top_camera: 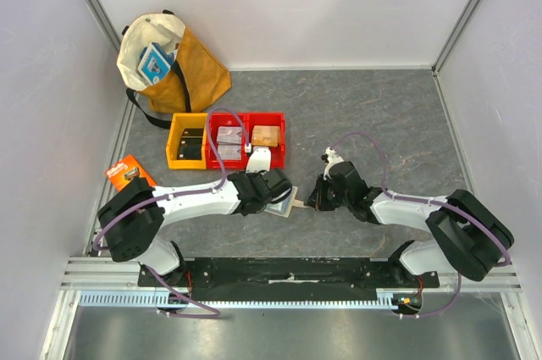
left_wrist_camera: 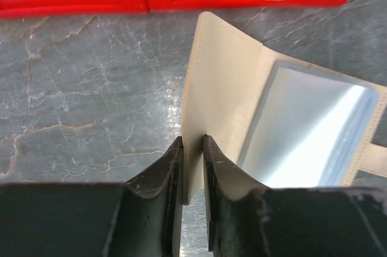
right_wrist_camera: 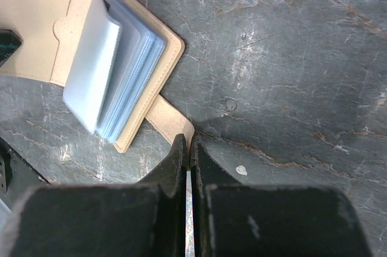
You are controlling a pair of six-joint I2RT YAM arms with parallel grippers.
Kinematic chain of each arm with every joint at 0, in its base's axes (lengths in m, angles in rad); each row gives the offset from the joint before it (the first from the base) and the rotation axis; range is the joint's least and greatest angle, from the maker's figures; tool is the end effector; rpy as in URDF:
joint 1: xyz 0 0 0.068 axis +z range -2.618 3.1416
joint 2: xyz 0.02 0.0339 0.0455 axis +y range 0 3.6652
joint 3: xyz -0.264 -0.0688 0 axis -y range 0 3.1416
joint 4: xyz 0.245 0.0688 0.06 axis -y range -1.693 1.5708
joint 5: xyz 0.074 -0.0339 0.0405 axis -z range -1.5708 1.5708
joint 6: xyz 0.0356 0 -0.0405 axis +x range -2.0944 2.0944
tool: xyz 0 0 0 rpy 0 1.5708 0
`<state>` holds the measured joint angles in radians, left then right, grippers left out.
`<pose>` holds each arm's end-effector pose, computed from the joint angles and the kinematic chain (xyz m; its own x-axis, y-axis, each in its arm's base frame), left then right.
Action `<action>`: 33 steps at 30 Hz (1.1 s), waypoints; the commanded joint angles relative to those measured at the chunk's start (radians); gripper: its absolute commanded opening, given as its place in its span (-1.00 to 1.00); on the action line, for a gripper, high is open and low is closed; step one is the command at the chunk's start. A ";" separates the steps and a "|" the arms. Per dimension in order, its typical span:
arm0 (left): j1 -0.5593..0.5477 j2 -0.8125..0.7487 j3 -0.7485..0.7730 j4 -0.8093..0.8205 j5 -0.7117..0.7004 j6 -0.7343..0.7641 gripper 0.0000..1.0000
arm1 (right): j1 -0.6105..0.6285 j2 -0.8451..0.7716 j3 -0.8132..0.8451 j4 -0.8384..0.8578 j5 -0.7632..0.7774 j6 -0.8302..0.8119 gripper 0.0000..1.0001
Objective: Take the credit cards out of the card holder
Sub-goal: Remove the credit card from the card holder.
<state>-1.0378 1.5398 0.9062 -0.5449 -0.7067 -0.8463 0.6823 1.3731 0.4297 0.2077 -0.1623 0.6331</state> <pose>0.1639 -0.2324 0.1873 -0.7072 0.0780 -0.7027 -0.0011 0.9938 0.1114 0.1838 0.1567 0.1360 -0.8431 0.0673 -0.5335 -0.2685 0.8070 0.5261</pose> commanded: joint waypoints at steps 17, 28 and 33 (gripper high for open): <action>0.087 -0.058 -0.180 0.135 0.344 -0.028 -0.50 | -0.010 -0.066 0.110 -0.168 0.027 -0.076 -0.79; 0.085 -0.087 -0.219 0.200 0.395 -0.062 -0.97 | -0.009 -0.193 0.253 -0.356 0.122 -0.138 -0.13; 0.085 -0.095 -0.227 0.211 0.398 -0.073 -0.96 | -0.009 -0.177 0.279 -0.355 0.081 -0.150 -0.49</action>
<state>-0.9447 1.4502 0.7017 -0.3401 -0.3546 -0.8810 0.6765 1.1851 0.6674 -0.1242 -0.0769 0.5098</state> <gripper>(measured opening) 0.062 0.320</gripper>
